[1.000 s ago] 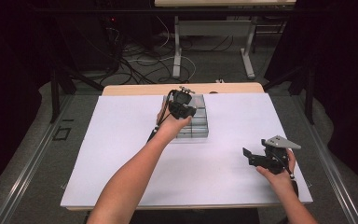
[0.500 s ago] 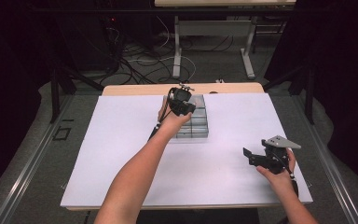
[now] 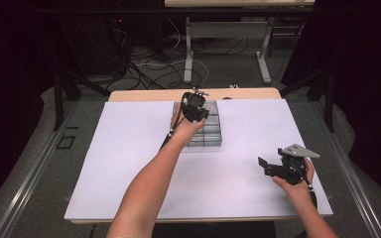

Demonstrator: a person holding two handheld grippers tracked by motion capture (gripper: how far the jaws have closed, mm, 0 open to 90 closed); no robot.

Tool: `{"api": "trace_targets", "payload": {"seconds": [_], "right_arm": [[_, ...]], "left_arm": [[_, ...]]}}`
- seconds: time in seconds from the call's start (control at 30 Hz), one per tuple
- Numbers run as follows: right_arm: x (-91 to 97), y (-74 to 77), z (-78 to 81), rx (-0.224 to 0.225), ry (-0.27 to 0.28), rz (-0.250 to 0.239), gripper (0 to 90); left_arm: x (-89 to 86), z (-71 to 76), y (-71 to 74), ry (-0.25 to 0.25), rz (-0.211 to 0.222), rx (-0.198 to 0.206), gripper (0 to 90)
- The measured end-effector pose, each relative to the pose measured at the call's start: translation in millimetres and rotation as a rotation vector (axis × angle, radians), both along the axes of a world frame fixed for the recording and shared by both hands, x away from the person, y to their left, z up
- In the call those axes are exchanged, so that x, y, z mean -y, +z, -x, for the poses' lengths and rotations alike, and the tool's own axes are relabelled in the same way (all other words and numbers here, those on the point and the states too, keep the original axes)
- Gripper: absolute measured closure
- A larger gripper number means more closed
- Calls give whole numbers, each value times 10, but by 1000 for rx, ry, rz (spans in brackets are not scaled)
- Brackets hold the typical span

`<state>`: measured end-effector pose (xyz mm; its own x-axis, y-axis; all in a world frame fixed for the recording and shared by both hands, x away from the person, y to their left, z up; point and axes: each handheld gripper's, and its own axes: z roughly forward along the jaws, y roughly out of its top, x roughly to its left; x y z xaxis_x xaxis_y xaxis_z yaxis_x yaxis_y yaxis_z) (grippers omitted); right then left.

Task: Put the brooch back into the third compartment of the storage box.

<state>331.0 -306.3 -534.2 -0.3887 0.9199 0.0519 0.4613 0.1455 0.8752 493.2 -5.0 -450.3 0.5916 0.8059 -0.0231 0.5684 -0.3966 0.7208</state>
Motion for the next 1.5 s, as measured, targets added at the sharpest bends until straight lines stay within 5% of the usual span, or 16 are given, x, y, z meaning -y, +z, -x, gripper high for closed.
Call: {"api": "trace_targets", "payload": {"seconds": [0.57, 1.5], "right_arm": [[3, 2, -2, -5, 2, -1, 144], [4, -9, -8, -7, 5, -10, 144]], "left_arm": [[149, -82, -58, 6, -18, 31, 801], [199, -211, -265, 4, -25, 2, 802]]}}
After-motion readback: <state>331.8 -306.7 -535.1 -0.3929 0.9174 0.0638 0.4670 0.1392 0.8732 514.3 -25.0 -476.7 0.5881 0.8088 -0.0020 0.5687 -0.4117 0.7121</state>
